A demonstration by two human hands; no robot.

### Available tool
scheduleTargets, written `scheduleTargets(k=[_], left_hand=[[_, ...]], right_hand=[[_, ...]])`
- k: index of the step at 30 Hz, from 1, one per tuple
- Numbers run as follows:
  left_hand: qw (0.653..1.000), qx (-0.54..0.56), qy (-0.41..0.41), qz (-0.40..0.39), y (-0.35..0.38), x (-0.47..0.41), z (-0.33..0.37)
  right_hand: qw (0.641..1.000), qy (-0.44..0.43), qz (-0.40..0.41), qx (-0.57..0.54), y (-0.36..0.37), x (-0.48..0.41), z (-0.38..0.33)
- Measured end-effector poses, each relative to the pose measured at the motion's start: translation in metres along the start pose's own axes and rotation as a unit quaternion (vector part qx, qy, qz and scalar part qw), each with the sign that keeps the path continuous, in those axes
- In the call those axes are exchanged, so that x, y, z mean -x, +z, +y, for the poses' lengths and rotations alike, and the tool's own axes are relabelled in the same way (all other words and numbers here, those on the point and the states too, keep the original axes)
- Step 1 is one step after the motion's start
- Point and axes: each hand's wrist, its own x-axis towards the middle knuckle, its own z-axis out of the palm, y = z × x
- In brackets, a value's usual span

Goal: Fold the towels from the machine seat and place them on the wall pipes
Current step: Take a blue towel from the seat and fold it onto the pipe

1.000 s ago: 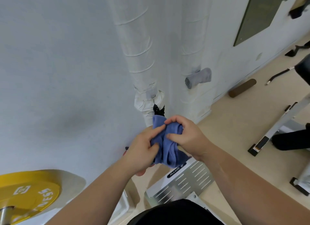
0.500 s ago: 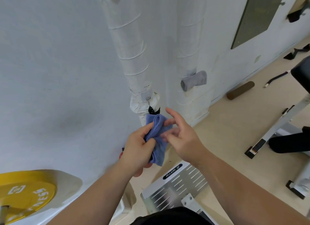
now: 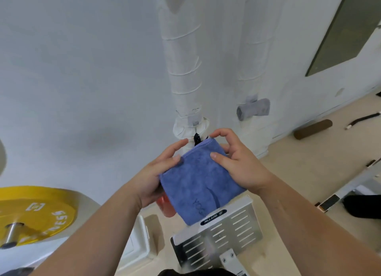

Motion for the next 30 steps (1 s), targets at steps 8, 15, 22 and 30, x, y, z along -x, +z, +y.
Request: scheduleTargets(k=[8,15,22,30], left_hand=[[0.992,0.036,0.078,0.09,-0.04,0.021,-0.018],[0.962,0.255,0.095,0.001,-0.052,0.032,0.001],[0.961,0.189,0.161,0.12,-0.055,0.025,0.015],[0.961,-0.067,0.214,0.16,-0.059,-0.005,0.031]], right_hand=[[0.99,0.077,0.113,-0.033,0.048,-0.023,-0.009],[0.984,0.043,0.137,-0.106,0.079,-0.036,-0.041],[0.986,0.045,0.135,-0.089,0.077,-0.039,-0.051],[0.994,0.03,0.105,0.011,0.052,-0.055,-0.045]])
